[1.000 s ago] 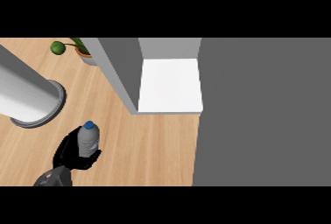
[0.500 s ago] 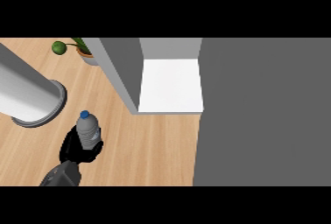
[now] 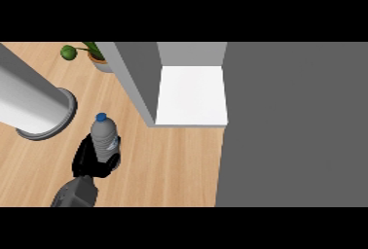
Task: Pick up the bottled water, place it into the cabinet and close the cabinet
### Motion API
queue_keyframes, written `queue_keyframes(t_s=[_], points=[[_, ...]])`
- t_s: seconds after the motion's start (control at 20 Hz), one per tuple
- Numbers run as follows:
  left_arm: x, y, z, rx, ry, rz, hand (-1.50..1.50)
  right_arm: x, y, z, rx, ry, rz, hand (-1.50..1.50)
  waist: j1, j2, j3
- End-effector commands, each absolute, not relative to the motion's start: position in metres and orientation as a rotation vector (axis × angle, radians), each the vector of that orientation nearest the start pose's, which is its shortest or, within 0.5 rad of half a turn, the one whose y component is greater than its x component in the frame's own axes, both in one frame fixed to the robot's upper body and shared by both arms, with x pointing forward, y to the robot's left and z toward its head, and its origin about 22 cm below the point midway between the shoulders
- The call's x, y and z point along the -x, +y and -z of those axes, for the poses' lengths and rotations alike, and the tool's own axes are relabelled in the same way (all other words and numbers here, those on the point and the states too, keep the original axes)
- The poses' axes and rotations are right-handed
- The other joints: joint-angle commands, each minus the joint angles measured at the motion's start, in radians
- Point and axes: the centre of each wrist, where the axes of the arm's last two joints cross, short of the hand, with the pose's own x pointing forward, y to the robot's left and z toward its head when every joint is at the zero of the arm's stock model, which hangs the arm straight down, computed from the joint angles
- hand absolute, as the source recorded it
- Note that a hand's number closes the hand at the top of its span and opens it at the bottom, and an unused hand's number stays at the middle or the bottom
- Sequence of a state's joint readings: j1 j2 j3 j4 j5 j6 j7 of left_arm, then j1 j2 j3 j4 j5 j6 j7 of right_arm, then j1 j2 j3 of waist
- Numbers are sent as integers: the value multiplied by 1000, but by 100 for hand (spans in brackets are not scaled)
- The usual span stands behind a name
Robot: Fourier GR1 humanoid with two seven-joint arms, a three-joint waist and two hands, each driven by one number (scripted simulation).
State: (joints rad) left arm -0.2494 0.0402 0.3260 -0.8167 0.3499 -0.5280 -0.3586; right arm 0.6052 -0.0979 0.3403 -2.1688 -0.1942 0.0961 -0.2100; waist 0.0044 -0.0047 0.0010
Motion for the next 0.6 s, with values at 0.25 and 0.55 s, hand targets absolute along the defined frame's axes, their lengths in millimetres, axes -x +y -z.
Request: queue_keyframes(t_s=[0.25, 0.55], points=[[-297, 240, 55, 554, -1587, -265, 150, -98, -209, -65, -363, -1804, 62, -150, -10, 3, -1], [-297, 177, 13, 529, -1632, -214, 150, -104, -213, -45, -382, -1774, 81, -150, -10, 2, 0]])
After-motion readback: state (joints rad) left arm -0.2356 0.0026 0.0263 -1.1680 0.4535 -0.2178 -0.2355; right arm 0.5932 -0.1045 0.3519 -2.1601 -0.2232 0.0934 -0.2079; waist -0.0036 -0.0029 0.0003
